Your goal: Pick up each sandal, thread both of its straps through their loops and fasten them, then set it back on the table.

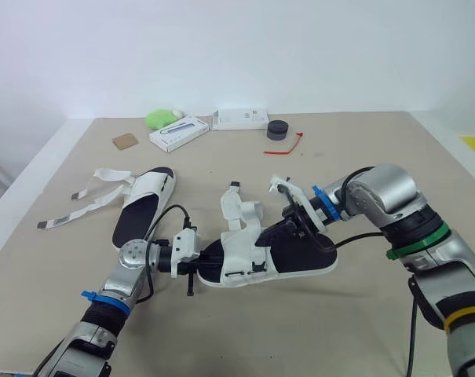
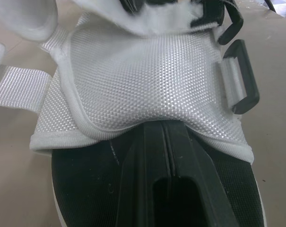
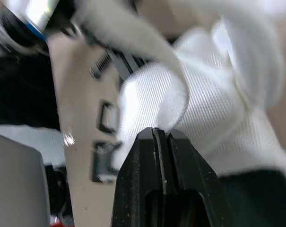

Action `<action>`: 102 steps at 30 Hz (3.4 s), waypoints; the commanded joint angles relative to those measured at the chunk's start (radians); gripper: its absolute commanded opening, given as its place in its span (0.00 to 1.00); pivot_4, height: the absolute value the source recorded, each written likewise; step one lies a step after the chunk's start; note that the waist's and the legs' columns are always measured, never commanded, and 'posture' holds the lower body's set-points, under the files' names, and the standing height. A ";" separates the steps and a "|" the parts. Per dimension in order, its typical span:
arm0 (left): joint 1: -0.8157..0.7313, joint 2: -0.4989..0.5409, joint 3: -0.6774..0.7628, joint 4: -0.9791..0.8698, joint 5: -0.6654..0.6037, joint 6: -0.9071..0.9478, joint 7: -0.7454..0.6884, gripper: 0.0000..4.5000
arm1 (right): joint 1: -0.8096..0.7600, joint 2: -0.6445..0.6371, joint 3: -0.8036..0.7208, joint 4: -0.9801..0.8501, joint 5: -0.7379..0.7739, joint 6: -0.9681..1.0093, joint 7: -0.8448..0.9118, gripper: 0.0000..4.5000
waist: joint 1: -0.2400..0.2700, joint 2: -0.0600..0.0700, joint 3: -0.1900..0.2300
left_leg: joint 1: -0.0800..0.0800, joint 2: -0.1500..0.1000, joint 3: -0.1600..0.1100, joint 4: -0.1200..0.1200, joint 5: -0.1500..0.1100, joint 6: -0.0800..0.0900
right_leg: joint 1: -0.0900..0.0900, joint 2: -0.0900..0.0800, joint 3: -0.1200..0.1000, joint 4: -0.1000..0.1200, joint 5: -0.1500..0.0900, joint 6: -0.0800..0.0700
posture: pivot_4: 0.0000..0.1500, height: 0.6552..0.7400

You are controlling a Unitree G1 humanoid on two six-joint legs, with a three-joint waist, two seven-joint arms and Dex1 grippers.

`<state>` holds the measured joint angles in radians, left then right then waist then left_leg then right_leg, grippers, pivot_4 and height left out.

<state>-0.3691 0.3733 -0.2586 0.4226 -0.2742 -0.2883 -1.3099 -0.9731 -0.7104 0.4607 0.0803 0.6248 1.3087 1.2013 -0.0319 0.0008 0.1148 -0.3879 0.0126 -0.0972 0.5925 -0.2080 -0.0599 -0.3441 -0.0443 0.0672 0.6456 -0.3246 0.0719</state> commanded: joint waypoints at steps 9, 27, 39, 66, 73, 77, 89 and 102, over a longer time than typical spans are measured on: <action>0.132 0.042 -0.122 0.196 0.162 0.081 -0.005 0.00 | 0.085 -0.026 -0.105 -0.153 0.062 -0.028 0.024 0.00 | 0.000 0.000 0.000 | 0.001 0.000 0.000 0.000 0.000 0.000 | 0.001 0.000 0.000 0.000 0.000 0.000 | 1.00 1.00; 0.131 0.054 -0.111 0.208 0.157 0.071 -0.010 0.00 | 0.241 -0.140 0.118 -0.301 -0.231 -0.436 0.124 0.00 | -0.001 -0.003 -0.001 | 0.005 0.001 0.001 0.000 -0.001 -0.002 | 0.004 0.000 0.000 0.000 -0.002 0.000 | 1.00 1.00; 0.117 0.044 -0.122 0.217 0.162 0.068 -0.020 0.00 | 0.189 -0.207 -0.076 -0.246 -0.069 -0.251 0.208 0.62 | 0.001 -0.007 -0.002 | 0.012 0.000 0.001 0.000 -0.007 -0.012 | 0.011 -0.002 0.000 -0.001 -0.009 0.000 | 1.00 1.00; 0.084 0.037 -0.138 0.231 0.172 0.068 -0.048 0.00 | 0.754 -0.010 -0.453 -0.686 0.234 -0.015 -0.421 0.62 | 0.009 -0.010 -0.002 | 0.013 0.001 0.000 0.000 -0.011 -0.016 | 0.011 0.000 0.001 -0.001 -0.015 -0.003 | 1.00 1.00; 0.088 0.042 -0.136 0.226 0.171 0.070 -0.049 0.00 | 0.713 -0.018 -0.462 -0.641 0.350 0.059 -0.392 0.53 | 0.009 -0.010 -0.002 | 0.013 0.001 0.000 0.000 -0.011 -0.016 | 0.011 0.000 0.001 -0.001 -0.016 -0.004 | 1.00 1.00; 0.089 0.042 -0.134 0.219 0.169 0.075 -0.047 0.00 | 0.682 -0.009 -0.428 -0.611 0.337 0.061 -0.415 0.32 | 0.009 -0.010 -0.002 | 0.012 0.001 0.000 0.000 -0.011 -0.016 | 0.011 0.000 0.001 -0.001 -0.016 -0.004 | 1.00 1.00; 0.101 0.048 -0.128 0.198 0.162 0.086 -0.039 0.00 | 0.677 -0.120 -0.532 -0.661 0.560 0.061 -0.236 0.01 | 0.012 -0.010 -0.001 | 0.011 0.000 -0.001 0.000 -0.012 -0.016 | 0.011 -0.001 0.000 -0.002 -0.017 -0.004 | 1.00 1.00; 0.101 0.044 -0.130 0.186 0.158 0.096 -0.035 0.00 | 0.468 -0.075 -0.493 -0.428 1.001 -0.003 -0.688 0.01 | 0.010 -0.010 0.002 | 0.006 -0.001 -0.001 0.000 -0.013 -0.013 | 0.009 -0.002 0.000 -0.003 -0.015 0.001 | 1.00 1.00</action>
<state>-0.3771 0.3730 -0.2715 0.4258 -0.2858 -0.3060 -1.3590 -0.4712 -0.8208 -0.0500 -0.3908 1.5685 1.3556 0.6345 -0.0215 -0.0093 0.1166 -0.3815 0.0123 -0.0986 0.5928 -0.2213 -0.0728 -0.3355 -0.0455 0.0672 0.6428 -0.3391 0.0725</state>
